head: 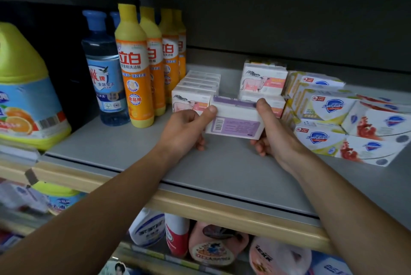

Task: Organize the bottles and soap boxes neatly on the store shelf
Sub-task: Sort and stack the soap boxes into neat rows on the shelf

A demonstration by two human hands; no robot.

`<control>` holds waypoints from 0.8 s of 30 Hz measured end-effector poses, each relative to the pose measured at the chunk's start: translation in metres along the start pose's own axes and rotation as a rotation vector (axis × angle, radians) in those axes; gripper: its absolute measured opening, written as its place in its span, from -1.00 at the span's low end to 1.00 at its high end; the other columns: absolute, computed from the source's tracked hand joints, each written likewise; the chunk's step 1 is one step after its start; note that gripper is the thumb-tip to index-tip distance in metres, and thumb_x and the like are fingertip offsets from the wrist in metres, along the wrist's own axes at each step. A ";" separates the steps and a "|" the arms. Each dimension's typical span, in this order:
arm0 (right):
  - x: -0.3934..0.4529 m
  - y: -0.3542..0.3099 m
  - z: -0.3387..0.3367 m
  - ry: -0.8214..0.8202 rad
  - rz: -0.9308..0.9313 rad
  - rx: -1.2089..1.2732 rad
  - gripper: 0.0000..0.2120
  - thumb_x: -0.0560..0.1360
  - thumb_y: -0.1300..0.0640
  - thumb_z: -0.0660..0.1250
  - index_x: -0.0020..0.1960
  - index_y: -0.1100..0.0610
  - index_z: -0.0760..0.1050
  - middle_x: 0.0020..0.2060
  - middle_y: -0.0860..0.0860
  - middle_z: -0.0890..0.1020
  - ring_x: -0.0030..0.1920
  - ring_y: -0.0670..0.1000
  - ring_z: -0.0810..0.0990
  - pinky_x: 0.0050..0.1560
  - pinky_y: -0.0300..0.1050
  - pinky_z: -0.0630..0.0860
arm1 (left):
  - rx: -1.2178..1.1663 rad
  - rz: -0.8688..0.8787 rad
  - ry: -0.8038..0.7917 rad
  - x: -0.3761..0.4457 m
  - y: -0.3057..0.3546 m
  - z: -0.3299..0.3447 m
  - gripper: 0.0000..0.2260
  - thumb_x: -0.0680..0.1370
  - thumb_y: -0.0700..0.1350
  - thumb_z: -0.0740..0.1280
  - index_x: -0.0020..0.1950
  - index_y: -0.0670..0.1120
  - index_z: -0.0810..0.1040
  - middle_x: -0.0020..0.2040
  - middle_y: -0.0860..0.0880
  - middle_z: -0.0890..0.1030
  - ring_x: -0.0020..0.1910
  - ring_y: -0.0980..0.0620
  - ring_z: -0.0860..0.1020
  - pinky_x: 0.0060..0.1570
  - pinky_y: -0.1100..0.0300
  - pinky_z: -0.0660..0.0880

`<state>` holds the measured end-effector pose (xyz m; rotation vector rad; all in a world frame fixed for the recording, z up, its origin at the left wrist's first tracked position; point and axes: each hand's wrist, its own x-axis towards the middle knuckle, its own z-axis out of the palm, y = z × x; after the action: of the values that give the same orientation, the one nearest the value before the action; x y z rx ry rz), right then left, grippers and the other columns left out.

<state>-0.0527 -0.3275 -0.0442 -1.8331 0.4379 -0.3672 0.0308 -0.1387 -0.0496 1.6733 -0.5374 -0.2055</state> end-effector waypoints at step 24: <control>-0.011 0.000 0.000 0.090 -0.471 -0.246 -0.78 0.49 -0.01 0.41 0.12 -0.08 0.52 -0.12 -0.19 0.64 -0.15 -0.22 0.59 -0.21 -0.38 0.48 | -0.475 -0.003 -0.087 -0.008 0.007 -0.004 -0.58 0.42 -0.01 0.40 0.26 -0.08 0.53 0.10 -0.20 0.66 -0.15 -0.26 0.68 -0.20 0.01 0.65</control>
<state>-0.0628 -0.3222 -0.0448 -2.1625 0.1069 -0.7456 0.0237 -0.1315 -0.0436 1.2075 -0.5047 -0.3787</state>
